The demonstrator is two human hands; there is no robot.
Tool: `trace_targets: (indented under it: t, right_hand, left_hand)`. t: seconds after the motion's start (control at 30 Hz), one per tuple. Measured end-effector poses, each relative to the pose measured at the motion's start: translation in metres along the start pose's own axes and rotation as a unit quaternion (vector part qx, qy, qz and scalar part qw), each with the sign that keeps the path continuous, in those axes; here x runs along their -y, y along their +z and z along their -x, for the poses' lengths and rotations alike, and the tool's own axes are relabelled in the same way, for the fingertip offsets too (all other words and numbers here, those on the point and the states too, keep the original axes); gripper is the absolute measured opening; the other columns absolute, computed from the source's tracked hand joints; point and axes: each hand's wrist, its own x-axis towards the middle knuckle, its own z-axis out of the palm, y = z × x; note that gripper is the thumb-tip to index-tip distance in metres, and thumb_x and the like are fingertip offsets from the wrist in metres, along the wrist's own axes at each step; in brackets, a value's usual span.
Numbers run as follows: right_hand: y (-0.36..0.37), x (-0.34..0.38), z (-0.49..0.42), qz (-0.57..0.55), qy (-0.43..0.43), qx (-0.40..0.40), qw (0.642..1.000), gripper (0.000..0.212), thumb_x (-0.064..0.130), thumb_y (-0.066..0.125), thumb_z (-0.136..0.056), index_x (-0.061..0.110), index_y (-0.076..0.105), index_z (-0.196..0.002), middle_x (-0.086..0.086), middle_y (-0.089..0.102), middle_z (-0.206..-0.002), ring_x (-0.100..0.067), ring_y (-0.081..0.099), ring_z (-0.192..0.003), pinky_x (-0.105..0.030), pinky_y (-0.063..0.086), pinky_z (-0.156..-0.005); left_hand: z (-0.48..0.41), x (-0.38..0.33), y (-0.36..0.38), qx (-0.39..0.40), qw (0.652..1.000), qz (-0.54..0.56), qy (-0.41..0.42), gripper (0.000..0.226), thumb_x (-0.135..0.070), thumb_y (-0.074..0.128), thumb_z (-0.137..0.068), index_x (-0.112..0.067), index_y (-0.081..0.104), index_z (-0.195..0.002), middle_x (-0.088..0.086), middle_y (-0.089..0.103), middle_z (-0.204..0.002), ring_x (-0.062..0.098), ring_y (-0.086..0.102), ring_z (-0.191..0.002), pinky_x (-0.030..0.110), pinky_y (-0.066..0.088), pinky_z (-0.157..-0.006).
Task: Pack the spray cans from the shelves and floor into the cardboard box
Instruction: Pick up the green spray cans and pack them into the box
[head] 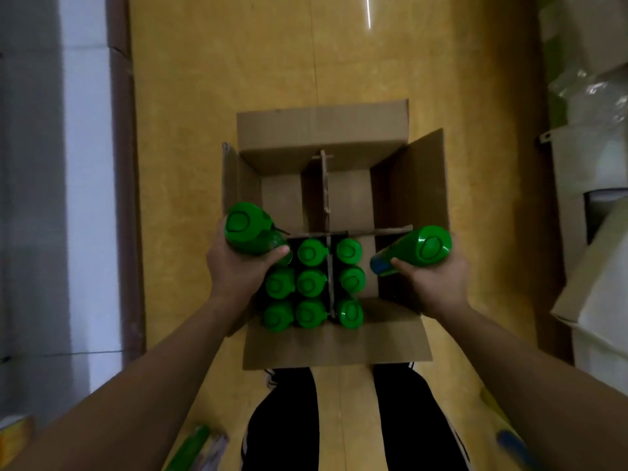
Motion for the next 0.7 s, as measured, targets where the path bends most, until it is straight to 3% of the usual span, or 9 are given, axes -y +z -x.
trace_targets:
  t: [0.13,0.33,0.47,0.57,0.7]
  right_hand:
    - [0.026,-0.027,-0.027,0.034,-0.007,0.019,0.999,0.076,0.027,0.095,-0.061,0.022,0.058,-0.127,0.005,0.067,-0.113,-0.017,0.062,-0.11,-0.044,0.053,-0.099]
    - [0.058,-0.054,-0.057,0.033,-0.01,0.037,0.999,0.07,0.028,0.091,-0.065,0.022,0.06,-0.127,0.009,0.066,-0.113,-0.016,0.064,-0.111,-0.045,0.053,-0.101]
    - [0.074,-0.064,-0.067,0.036,-0.012,0.051,0.998,0.068,0.023,0.092,-0.066,0.018,0.061,-0.126,0.005,0.069,-0.114,-0.015,0.065,-0.109,-0.041,0.052,-0.101]
    - [0.085,-0.071,-0.072,0.038,-0.012,0.069,0.997,0.074,0.018,0.094,-0.065,0.018,0.061,-0.131,0.001,0.07,-0.116,-0.012,0.064,-0.108,-0.033,0.051,-0.1]
    - [0.096,-0.073,-0.074,0.04,-0.021,0.069,0.997,0.077,0.013,0.094,-0.064,0.019,0.061,-0.133,0.002,0.071,-0.116,-0.012,0.065,-0.108,-0.026,0.049,-0.098]
  left_hand:
    - [-0.015,0.04,0.031,0.016,0.999,-0.024,-0.014,0.086,-0.035,0.099,-0.053,-0.02,0.054,-0.125,-0.008,0.063,-0.114,0.014,0.059,-0.109,0.032,0.05,-0.095]
    - [-0.032,0.086,0.057,0.108,0.99,-0.093,0.021,0.09,-0.032,0.099,-0.053,-0.027,0.052,-0.129,-0.002,0.063,-0.123,0.018,0.058,-0.116,0.033,0.047,-0.099]
    - [-0.044,0.111,0.059,0.159,0.982,-0.105,0.007,0.09,-0.027,0.099,-0.052,-0.035,0.052,-0.128,-0.002,0.06,-0.128,0.02,0.055,-0.122,0.04,0.048,-0.104]
    - [-0.051,0.116,0.06,0.197,0.976,-0.088,0.002,0.089,-0.019,0.099,-0.052,-0.035,0.052,-0.126,-0.007,0.058,-0.129,0.018,0.054,-0.124,0.038,0.047,-0.105]
    - [-0.059,0.116,0.062,0.246,0.965,-0.087,0.009,0.094,-0.018,0.099,-0.05,-0.033,0.051,-0.129,-0.006,0.056,-0.132,0.019,0.052,-0.125,0.047,0.047,-0.106]
